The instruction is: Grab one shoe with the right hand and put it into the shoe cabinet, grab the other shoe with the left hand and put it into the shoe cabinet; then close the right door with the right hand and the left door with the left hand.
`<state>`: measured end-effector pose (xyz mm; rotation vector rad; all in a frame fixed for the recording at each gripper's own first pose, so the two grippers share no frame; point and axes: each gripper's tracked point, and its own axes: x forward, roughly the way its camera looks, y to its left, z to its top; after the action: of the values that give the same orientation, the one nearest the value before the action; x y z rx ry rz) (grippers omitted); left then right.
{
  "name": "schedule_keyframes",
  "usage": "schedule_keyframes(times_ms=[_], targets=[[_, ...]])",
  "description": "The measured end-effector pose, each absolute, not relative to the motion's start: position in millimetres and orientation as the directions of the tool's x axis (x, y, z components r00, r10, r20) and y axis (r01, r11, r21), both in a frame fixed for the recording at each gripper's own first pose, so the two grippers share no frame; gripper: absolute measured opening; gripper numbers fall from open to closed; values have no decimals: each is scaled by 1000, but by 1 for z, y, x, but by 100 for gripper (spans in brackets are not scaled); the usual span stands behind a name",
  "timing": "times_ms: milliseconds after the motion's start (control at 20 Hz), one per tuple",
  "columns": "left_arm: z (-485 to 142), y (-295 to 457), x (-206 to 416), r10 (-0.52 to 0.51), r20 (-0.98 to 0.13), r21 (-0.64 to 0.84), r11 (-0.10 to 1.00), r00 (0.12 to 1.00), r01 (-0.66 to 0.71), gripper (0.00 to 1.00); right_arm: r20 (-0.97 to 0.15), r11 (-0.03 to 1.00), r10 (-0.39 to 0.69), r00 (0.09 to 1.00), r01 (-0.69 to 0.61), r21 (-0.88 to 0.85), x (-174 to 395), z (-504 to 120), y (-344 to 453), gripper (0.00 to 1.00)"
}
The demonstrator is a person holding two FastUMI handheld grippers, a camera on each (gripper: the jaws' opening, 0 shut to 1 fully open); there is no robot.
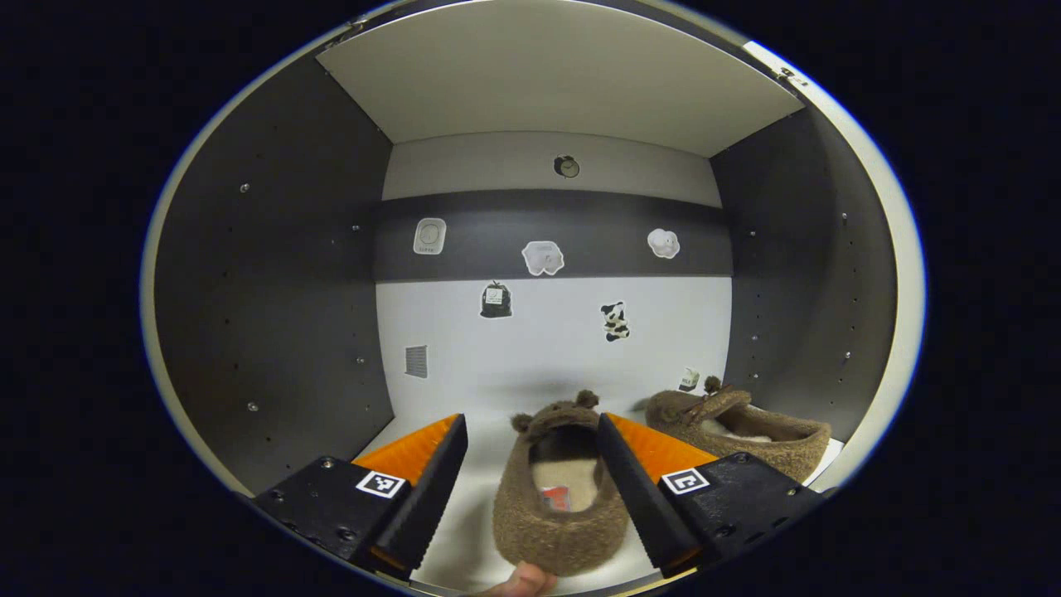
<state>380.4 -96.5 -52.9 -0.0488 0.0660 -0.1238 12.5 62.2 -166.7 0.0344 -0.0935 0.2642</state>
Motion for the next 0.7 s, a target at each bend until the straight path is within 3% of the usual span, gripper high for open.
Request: schedule_keyframes(times_ms=[150, 700], targets=[[-30, -91, 354, -132, 11, -55, 990, 991, 132, 98, 88, 970, 243, 966, -244, 4, -4, -169, 57, 96], [-13, -50, 173, -152, 74, -164, 973, 986, 162, 97, 146, 970, 243, 959, -240, -39, -101, -156, 46, 99]])
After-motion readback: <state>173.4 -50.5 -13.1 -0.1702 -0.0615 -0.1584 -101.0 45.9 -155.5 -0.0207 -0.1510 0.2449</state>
